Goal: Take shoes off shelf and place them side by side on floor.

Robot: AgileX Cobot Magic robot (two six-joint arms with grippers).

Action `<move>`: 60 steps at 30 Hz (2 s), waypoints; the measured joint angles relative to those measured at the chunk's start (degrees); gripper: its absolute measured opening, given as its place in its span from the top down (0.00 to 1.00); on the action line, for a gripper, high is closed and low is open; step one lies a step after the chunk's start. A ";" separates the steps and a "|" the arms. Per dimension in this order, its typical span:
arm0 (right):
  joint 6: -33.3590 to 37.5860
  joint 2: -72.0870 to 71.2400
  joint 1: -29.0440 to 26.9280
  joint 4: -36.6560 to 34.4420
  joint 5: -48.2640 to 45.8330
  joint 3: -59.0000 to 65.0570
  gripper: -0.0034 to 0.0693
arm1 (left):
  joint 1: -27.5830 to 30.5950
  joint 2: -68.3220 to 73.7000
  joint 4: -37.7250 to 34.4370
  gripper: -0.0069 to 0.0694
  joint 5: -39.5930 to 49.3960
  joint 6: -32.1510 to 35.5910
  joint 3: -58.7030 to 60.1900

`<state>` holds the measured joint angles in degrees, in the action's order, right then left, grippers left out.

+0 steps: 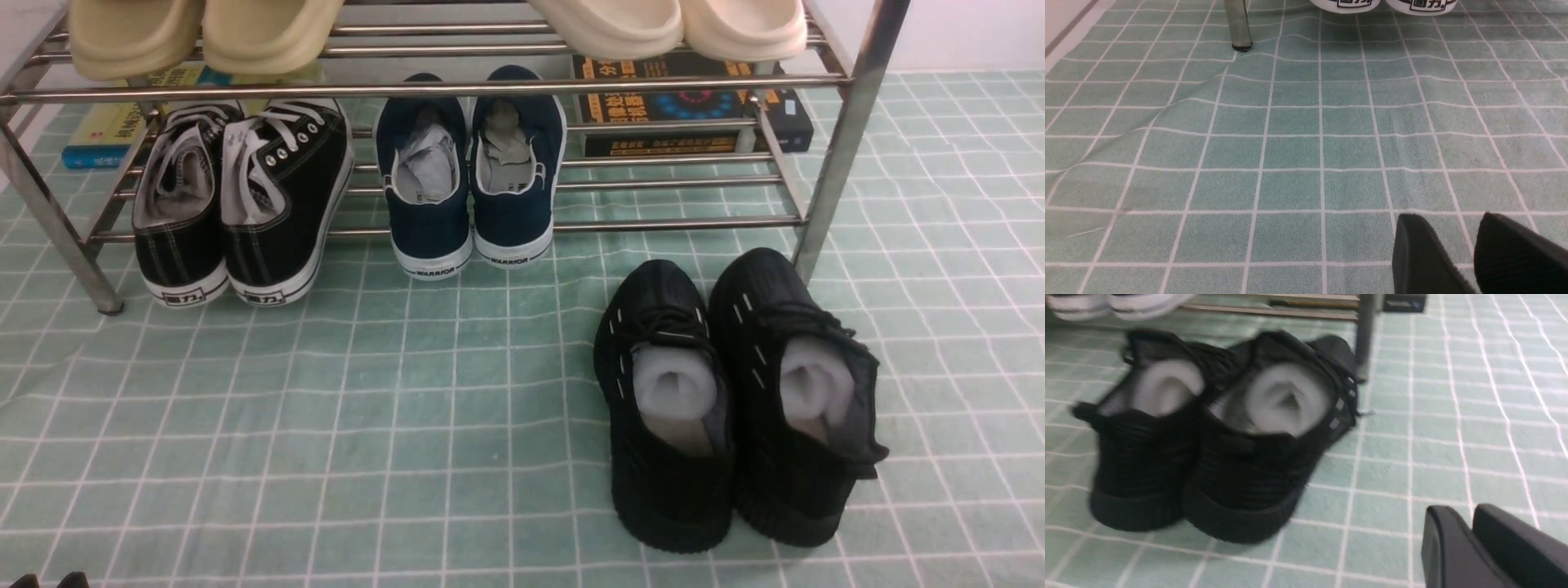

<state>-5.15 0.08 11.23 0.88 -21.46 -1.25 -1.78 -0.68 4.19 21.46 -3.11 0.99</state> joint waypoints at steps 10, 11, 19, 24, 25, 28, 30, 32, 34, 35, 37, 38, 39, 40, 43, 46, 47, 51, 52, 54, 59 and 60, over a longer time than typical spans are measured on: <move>0.13 -0.59 -4.87 2.72 -0.94 2.02 0.77 | 0.00 0.00 0.00 0.59 0.00 0.00 0.00; 0.13 -0.59 -5.95 2.77 -1.00 2.02 0.77 | 0.00 0.00 0.00 0.59 0.00 0.00 0.00; 0.13 -0.59 -12.12 2.77 -1.00 2.02 0.75 | 0.00 0.00 0.00 0.59 0.00 0.00 0.00; 0.13 -0.63 -12.29 2.77 -1.00 2.02 0.75 | 0.00 0.00 0.00 0.59 0.00 0.00 0.00; 0.13 -0.63 -12.29 2.77 -1.00 2.02 0.74 | 0.00 0.00 0.00 0.59 0.00 0.00 0.00; 0.13 -0.63 -12.29 2.77 -1.00 2.02 0.74 | 0.00 0.00 0.00 0.59 0.00 0.00 0.00; 0.13 -0.63 -12.29 2.77 -1.00 2.02 0.74 | 0.00 0.00 0.00 0.59 0.00 0.00 0.00; 0.13 -0.63 -12.29 2.77 -1.00 2.02 0.74 | 0.00 0.00 0.00 0.59 0.00 0.00 0.00; 0.13 -0.63 -12.29 2.77 -1.00 2.02 0.74 | 0.00 0.00 0.00 0.59 0.00 0.00 0.00; 0.13 -0.63 -12.29 2.77 -1.00 2.02 0.74 | 0.00 0.00 0.00 0.59 0.00 0.00 0.00; 0.13 -0.63 -12.29 2.77 -1.00 2.02 0.74 | 0.00 0.00 0.00 0.59 0.00 0.00 0.00; 0.13 -0.63 -12.29 2.77 -1.00 2.02 0.74 | 0.00 0.00 0.00 0.59 0.00 0.00 0.00; 0.13 -0.63 -12.29 2.77 -1.00 2.02 0.74 | 0.00 0.00 0.00 0.59 0.00 0.00 0.00; 0.13 -0.63 -12.29 2.77 -1.00 2.02 0.74 | 0.00 0.00 0.00 0.59 0.00 0.00 0.00; 0.13 -0.63 -12.29 2.77 -1.00 2.02 0.73 | 0.00 0.00 0.00 0.59 0.00 0.00 0.00; 0.13 -0.63 -12.29 2.77 -1.00 2.02 0.73 | 0.00 0.00 0.00 0.59 0.00 0.00 0.00; 0.13 -0.63 -12.29 2.77 -1.00 2.02 0.72 | 0.00 0.00 0.00 0.59 0.00 0.00 0.00; 0.13 -0.63 -12.29 2.77 -1.00 2.02 0.72 | 0.00 0.00 0.00 0.59 0.00 0.00 0.00; 0.13 -0.63 -12.29 2.77 -1.00 2.02 0.72 | 0.00 0.00 0.00 0.59 0.00 0.00 0.00; 0.13 -0.63 -12.29 2.72 -1.00 2.02 0.71 | 0.00 0.00 0.00 0.59 0.00 0.00 0.00; 0.13 -0.63 -12.29 2.72 -1.00 2.02 0.70 | 0.00 0.00 0.00 0.59 0.00 0.00 0.00; 0.13 -0.63 -12.29 2.72 -1.00 2.02 0.70 | 0.00 0.00 0.00 0.59 0.00 0.00 0.00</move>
<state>-5.02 -0.55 -1.06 3.60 -22.46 0.77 -1.78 -0.68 4.19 21.46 -3.11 0.99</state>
